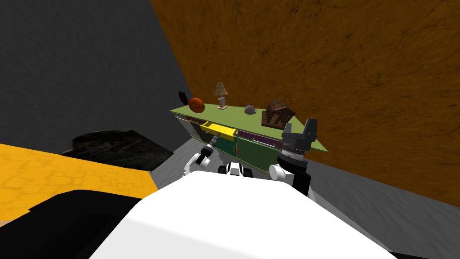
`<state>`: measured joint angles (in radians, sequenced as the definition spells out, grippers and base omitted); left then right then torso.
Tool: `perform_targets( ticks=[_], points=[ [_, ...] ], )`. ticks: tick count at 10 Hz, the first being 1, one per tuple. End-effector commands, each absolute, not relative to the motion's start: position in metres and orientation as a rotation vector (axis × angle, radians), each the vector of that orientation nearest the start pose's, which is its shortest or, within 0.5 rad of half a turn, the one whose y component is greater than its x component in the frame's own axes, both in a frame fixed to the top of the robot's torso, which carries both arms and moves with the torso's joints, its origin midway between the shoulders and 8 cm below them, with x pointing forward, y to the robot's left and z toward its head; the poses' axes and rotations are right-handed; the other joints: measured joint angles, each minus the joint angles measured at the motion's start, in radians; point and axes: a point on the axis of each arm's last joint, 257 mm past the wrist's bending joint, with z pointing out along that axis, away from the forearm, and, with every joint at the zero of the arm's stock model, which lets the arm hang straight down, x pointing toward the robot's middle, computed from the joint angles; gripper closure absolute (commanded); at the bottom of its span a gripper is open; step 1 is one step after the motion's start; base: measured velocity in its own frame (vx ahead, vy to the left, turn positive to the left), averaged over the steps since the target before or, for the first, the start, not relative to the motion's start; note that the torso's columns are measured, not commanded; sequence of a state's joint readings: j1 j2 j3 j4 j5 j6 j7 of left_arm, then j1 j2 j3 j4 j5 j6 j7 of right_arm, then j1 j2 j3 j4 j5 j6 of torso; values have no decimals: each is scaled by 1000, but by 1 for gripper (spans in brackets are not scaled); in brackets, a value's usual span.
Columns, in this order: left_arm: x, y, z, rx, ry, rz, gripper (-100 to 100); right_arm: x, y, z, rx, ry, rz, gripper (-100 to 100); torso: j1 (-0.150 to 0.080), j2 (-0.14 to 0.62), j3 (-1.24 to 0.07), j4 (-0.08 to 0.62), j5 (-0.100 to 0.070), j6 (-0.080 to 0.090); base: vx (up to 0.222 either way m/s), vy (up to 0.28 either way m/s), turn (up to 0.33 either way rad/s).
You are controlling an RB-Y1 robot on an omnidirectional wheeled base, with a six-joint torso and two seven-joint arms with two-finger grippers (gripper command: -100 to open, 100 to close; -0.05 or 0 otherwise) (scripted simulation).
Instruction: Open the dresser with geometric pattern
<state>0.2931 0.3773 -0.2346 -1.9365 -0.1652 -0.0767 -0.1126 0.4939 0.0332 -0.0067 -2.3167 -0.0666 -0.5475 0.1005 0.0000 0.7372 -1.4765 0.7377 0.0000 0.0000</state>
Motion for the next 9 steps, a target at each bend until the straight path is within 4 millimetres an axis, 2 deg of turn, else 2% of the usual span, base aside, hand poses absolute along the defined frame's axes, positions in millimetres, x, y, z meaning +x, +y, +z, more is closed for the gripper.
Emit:
perform_targets(
  ticks=[1,5,6,7,9],
  points=[
    [441,191,-178,-561,1497,-1009,-100,325,-290,51,615,503,1261,0,0,2,1,1,0,0,23,-2,11],
    [435,188,-162,-560,1500,-1015,-100,325,-290,51,615,503,1261,0,-2,7,3,7,-3,-1,13,-2,5],
    [434,189,-175,-575,1518,-1008,-100,325,-290,51,615,503,1261,0,-2,8,4,8,-4,-1,10,0,-2],
    [434,190,-177,-580,1522,-1007,0,325,-290,51,615,503,1261,0,-2,8,4,6,-3,-1,0,0,0],
    [433,191,-181,-586,1530,-1002,0,325,-290,51,615,503,1261,0,-2,4,2,3,-1,0,0,0,0]
  ],
)
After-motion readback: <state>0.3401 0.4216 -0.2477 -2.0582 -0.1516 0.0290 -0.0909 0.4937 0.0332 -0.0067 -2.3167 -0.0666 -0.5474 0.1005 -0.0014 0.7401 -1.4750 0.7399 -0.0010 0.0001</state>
